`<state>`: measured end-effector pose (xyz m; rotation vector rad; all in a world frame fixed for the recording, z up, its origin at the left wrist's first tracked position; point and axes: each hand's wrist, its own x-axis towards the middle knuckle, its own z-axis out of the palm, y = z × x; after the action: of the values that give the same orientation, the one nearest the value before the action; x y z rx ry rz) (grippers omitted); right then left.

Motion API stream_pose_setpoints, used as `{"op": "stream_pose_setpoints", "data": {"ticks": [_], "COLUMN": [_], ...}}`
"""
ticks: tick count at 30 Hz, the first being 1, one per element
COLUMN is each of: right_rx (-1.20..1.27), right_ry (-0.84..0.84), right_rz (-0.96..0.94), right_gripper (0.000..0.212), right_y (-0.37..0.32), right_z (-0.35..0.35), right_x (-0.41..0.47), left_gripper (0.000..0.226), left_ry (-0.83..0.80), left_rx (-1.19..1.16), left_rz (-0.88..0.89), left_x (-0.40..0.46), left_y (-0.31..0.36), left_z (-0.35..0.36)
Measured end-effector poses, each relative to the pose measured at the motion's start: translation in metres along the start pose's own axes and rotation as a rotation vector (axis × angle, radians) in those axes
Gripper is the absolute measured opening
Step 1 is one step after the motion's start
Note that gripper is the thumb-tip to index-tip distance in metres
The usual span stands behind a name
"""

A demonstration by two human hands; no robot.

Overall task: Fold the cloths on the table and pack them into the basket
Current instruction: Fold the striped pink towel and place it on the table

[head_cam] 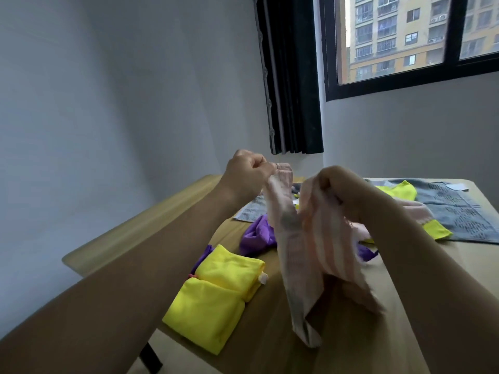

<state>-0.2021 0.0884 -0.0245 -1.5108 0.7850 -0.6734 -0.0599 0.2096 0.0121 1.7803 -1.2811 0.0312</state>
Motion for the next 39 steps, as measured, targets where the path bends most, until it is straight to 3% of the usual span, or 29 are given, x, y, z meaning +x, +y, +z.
{"op": "stream_pose_setpoints", "data": {"ticks": [7, 13, 20, 24, 29, 34, 39], "right_rx": [0.287, 0.198, 0.200, 0.186, 0.170, 0.154, 0.171], "right_ry": [-0.023, 0.094, 0.176, 0.223, 0.175, 0.161, 0.116], "right_rz": [-0.106, -0.284, -0.424, -0.485, -0.562, -0.549, -0.503], "right_gripper": [0.016, 0.026, 0.030, 0.019, 0.015, 0.039, 0.029], "right_y": [0.051, 0.067, 0.053, 0.047, 0.042, 0.039, 0.036], "right_z": [0.000, 0.002, -0.004, -0.006, -0.005, -0.006, -0.010], "right_x": [0.003, 0.005, 0.003, -0.001, -0.010, -0.009, -0.012], "left_gripper": [0.025, 0.021, 0.023, 0.019, 0.018, 0.017, 0.017], "left_ry": [-0.014, -0.051, -0.049, -0.058, -0.077, -0.082, -0.096], "left_rx": [-0.151, -0.292, -0.223, -0.239, -0.214, -0.217, -0.200], "left_rz": [0.052, -0.046, -0.049, -0.052, -0.038, -0.040, -0.029], "left_x": [-0.021, -0.026, -0.022, -0.020, -0.022, -0.023, -0.021], "left_y": [-0.016, -0.022, -0.011, -0.007, -0.002, -0.001, 0.000], "left_z": [0.022, 0.031, 0.039, 0.037, 0.037, 0.037, 0.036]}}
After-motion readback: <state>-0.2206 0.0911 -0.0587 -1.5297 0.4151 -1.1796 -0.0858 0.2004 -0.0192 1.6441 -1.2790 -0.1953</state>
